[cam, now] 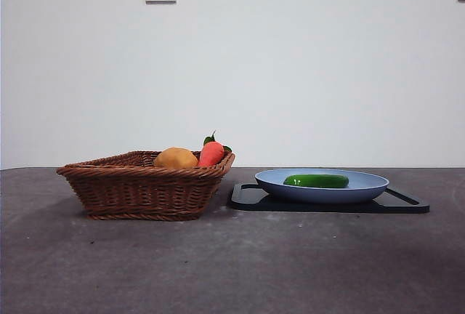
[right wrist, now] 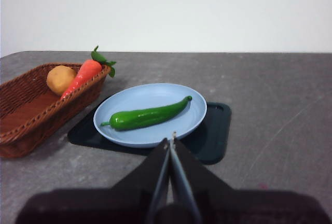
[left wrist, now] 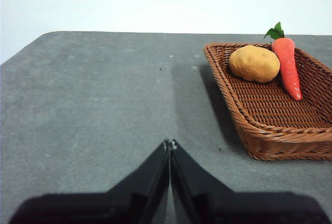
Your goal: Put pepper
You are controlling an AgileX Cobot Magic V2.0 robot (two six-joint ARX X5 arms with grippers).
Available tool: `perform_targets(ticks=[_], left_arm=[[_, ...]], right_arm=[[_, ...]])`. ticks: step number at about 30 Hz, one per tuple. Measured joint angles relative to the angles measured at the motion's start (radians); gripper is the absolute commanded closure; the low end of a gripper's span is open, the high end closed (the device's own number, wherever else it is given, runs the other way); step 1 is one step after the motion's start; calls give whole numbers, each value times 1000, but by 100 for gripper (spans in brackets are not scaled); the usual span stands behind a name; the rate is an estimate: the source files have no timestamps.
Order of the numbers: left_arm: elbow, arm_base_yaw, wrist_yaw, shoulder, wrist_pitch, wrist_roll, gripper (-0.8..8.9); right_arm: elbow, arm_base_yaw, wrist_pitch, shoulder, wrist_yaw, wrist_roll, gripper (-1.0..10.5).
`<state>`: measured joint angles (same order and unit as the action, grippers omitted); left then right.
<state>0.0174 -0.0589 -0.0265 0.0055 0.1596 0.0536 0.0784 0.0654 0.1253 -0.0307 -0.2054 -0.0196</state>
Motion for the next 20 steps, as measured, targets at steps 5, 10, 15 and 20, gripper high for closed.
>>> perform_targets(ticks=[5, 10, 15, 20], left_arm=[[0, 0, 0, 0, 0, 0, 805], [0, 0, 0, 0, 0, 0, 806], [0, 0, 0, 0, 0, 0, 805], [0, 0, 0, 0, 0, 0, 805]], right_arm=[[-55, 0, -3, 27, 0, -25, 936], [-67, 0, 16, 26, 0, -37, 936], [-66, 0, 23, 27, 0, -53, 936], [-66, 0, 23, 27, 0, -63, 936]])
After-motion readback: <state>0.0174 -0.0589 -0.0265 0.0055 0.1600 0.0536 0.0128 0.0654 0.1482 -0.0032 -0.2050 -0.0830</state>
